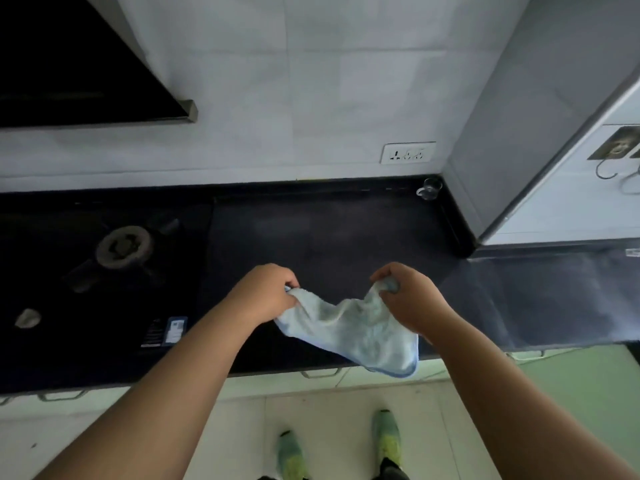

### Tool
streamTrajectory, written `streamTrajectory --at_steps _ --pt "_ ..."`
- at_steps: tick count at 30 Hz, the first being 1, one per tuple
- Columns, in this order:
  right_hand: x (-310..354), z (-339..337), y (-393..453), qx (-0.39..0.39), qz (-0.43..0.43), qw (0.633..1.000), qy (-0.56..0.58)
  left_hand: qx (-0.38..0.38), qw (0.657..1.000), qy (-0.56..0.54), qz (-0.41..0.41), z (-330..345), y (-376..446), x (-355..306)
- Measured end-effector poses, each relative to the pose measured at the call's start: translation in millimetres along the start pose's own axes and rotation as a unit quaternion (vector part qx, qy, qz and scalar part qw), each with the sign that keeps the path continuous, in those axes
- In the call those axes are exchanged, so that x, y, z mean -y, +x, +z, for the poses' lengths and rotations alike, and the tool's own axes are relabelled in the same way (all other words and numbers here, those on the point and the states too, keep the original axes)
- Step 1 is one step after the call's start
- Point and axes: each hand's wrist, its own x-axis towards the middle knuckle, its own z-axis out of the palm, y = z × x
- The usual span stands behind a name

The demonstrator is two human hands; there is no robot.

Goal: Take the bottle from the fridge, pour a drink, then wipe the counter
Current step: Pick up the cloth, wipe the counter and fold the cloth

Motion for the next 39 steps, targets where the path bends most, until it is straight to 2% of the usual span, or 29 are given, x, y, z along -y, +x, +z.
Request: streamTrajectory --at_steps 3,6,9,12,14,18,24,30,32,34,36,39 --pt "-6 -15 25 -0.005 0.003 1.000 0.009 -0.024 1.000 0.010 -0.014 0 16 -2" --pt "-2 -38 52 -0.054 -0.001 0.998 0.033 -0.086 0.995 -0.011 -0.040 -16 31 -5" --pt "3 -60 71 -0.113 -0.013 0.991 0.067 -0.144 0.987 -0.055 -0.046 -37 38 -7" --pt "-4 -72 79 -0.139 -0.019 0.987 0.079 -0.182 0.974 -0.108 -0.076 -38 41 -1" --pt "-16 -74 81 -0.131 -0.005 0.988 0.077 -0.175 0.973 -0.102 -0.112 -31 43 7" --pt "-37 -74 82 -0.110 0.013 0.992 0.067 -0.107 0.970 -0.132 -0.176 -13 47 21" --pt "-47 -66 86 -0.081 0.025 0.995 0.055 -0.072 0.951 -0.204 -0.223 3 62 20" --pt "-51 -61 88 -0.071 0.032 0.996 0.035 -0.016 0.879 -0.394 -0.266 10 68 7" --pt "-53 -59 89 -0.074 0.038 0.996 0.036 0.014 0.840 -0.476 -0.262 14 65 7" --pt "-56 -56 88 -0.078 0.036 0.995 0.043 0.036 0.816 -0.522 -0.245 18 62 8" --pt "-58 -54 87 -0.078 0.036 0.995 0.051 0.040 0.802 -0.555 -0.217 24 62 11" --pt "-59 -54 87 -0.072 0.038 0.996 0.044 0.023 0.750 -0.629 -0.203 34 64 14"
